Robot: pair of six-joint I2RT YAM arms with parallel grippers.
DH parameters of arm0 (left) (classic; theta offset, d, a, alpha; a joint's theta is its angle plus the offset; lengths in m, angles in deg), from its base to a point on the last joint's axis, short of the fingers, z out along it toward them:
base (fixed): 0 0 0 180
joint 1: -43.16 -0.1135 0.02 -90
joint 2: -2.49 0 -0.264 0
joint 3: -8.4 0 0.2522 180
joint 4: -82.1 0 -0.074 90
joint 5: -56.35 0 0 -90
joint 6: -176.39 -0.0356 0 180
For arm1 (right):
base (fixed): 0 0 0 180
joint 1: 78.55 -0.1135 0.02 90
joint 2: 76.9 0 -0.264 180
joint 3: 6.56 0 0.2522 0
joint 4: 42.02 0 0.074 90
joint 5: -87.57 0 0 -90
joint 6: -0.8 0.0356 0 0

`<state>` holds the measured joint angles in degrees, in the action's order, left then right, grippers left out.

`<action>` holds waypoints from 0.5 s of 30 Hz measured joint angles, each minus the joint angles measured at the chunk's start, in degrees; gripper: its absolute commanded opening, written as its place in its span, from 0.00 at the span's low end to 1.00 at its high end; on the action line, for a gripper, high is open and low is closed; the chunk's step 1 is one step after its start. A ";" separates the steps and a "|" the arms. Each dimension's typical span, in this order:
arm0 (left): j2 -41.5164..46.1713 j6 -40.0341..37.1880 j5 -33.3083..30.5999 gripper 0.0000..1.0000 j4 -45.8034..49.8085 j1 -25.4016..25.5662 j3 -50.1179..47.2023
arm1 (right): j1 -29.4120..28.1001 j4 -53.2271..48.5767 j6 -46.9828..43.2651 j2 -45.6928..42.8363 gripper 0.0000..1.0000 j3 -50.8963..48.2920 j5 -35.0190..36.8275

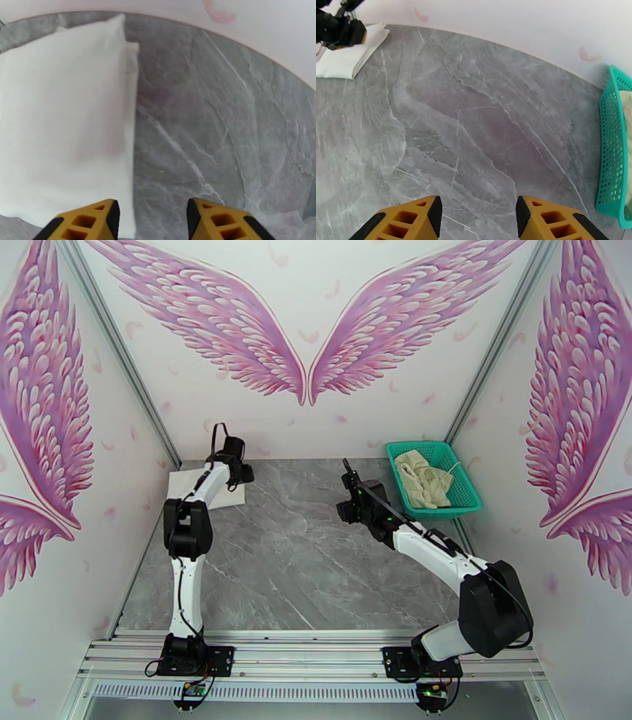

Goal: Fold and stack the mixed laundry pile

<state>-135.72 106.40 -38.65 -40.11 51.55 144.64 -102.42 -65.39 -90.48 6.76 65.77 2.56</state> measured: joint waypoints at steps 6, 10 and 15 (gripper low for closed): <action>-4.59 0.02 -2.67 0.49 1.64 -0.92 0.37 | 0.66 -0.50 0.28 -2.97 0.56 -0.81 0.00; -4.55 -0.02 -4.87 0.48 2.38 -1.49 0.33 | 0.92 -0.94 1.38 -3.08 0.56 -0.96 0.00; -2.78 -0.02 -4.74 0.46 2.10 -2.91 -2.82 | 1.31 -2.21 3.23 -3.10 0.56 -0.94 0.07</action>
<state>-138.50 106.37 -43.39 -38.01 48.64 141.82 -101.11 -67.59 -87.25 3.66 64.83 2.63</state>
